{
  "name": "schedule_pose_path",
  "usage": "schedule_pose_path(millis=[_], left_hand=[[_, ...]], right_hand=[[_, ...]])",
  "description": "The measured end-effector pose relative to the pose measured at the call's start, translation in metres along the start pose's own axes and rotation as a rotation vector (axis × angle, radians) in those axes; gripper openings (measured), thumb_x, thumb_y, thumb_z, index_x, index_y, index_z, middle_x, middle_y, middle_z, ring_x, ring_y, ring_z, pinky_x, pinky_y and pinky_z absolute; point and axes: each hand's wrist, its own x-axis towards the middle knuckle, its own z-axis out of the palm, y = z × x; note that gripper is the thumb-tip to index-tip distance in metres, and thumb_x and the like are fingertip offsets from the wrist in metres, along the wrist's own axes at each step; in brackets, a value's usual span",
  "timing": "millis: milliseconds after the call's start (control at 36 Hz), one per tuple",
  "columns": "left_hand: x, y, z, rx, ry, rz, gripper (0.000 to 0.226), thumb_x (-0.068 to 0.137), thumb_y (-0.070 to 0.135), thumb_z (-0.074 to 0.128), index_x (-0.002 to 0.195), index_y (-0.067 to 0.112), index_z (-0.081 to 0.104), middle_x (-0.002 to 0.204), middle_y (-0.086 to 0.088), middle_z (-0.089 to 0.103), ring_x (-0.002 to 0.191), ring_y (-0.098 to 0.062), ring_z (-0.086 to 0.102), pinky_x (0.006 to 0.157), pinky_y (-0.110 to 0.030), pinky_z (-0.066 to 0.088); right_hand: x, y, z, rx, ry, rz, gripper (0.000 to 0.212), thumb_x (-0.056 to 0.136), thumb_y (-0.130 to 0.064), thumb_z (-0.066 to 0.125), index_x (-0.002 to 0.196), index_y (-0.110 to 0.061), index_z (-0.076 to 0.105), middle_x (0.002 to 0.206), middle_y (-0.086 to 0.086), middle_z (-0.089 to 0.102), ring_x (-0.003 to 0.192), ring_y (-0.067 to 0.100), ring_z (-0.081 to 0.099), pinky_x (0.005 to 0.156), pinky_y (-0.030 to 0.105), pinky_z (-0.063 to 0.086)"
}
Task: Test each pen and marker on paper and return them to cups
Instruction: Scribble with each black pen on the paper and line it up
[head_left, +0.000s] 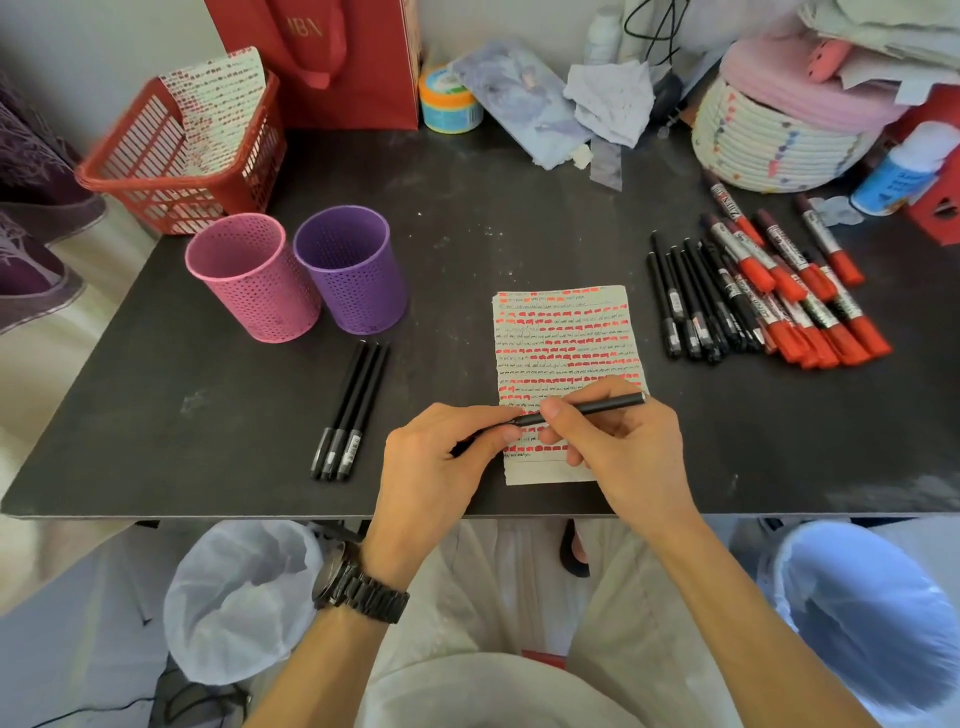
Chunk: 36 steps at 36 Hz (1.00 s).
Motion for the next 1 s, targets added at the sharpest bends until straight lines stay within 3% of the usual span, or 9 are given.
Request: schedule_pose_path(millis=[250,417,528,611,694,778,889,1000], left_hand=[[-0.002,0.001,-0.002,0.001,-0.013,-0.045,0.023,0.086,0.026,0.078,0.107,0.035,0.079,0.09,0.028,0.07,0.087,-0.009,0.068,0.076,-0.024,0.055],[-0.003,0.002,-0.002,0.004,-0.023,-0.064,0.024,0.086,0.026,0.078,0.107,0.038,0.078,0.092,0.023,0.072,0.088,-0.008,0.068,0.077,-0.024,0.054],[-0.003,0.005,-0.004,0.011,-0.018,-0.073,0.024,0.087,0.029,0.077,0.107,0.042,0.077,0.096,0.025,0.072,0.09,-0.005,0.069,0.078,-0.022,0.054],[-0.004,0.013,-0.01,-0.005,0.031,-0.062,0.019,0.087,0.038,0.072,0.104,0.045,0.075,0.099,0.027,0.071,0.092,-0.002,0.069,0.079,-0.014,0.052],[-0.007,0.017,-0.027,0.043,0.161,-0.081,0.016,0.085,0.047,0.066,0.099,0.047,0.073,0.097,0.027,0.071,0.09,-0.001,0.069,0.08,-0.008,0.047],[-0.011,0.011,-0.056,0.122,0.339,-0.148,0.017,0.085,0.048,0.064,0.098,0.043,0.074,0.097,0.026,0.07,0.09,0.002,0.066,0.08,-0.005,0.043],[-0.017,-0.01,-0.098,0.352,0.464,-0.205,0.01,0.089,0.032,0.07,0.097,0.038,0.072,0.094,0.019,0.065,0.087,-0.011,0.064,0.082,-0.025,0.047],[-0.023,-0.035,-0.123,0.572,0.427,-0.386,0.006,0.094,0.035,0.066,0.095,0.038,0.071,0.097,0.01,0.065,0.095,-0.021,0.057,0.079,-0.036,0.044]], right_hand=[[0.0,-0.001,0.0,-0.033,-0.044,-0.014,0.006,0.089,-0.022,0.078,0.087,-0.019,0.074,0.073,-0.001,0.076,0.059,0.007,0.069,0.058,0.017,0.053],[0.0,-0.001,-0.002,-0.069,-0.082,-0.023,0.008,0.089,-0.027,0.078,0.085,-0.032,0.074,0.076,-0.002,0.077,0.062,0.012,0.069,0.06,0.018,0.053],[0.0,0.0,0.001,-0.056,-0.068,-0.012,0.011,0.083,-0.047,0.076,0.086,-0.038,0.072,0.082,-0.005,0.077,0.077,0.016,0.074,0.063,0.024,0.056],[-0.001,0.002,0.005,-0.21,-0.039,-0.09,0.024,0.078,-0.062,0.069,0.095,-0.044,0.069,0.086,-0.018,0.075,0.081,0.008,0.072,0.066,0.02,0.053],[-0.004,0.007,0.006,-0.335,-0.028,-0.222,0.019,0.084,-0.056,0.066,0.093,-0.04,0.065,0.09,-0.02,0.071,0.082,0.011,0.067,0.063,0.015,0.047],[-0.006,0.013,0.006,-0.493,0.042,-0.313,0.017,0.088,-0.049,0.062,0.097,-0.035,0.067,0.098,-0.022,0.067,0.095,0.007,0.062,0.081,0.017,0.046],[-0.006,0.021,0.012,-0.84,0.126,-0.392,0.021,0.087,-0.038,0.065,0.101,-0.026,0.074,0.119,-0.009,0.067,0.113,0.021,0.057,0.097,0.041,0.048],[-0.005,0.024,0.018,-1.055,0.058,-0.255,0.03,0.087,-0.044,0.059,0.112,-0.032,0.071,0.136,-0.006,0.06,0.128,0.023,0.051,0.104,0.047,0.043]])
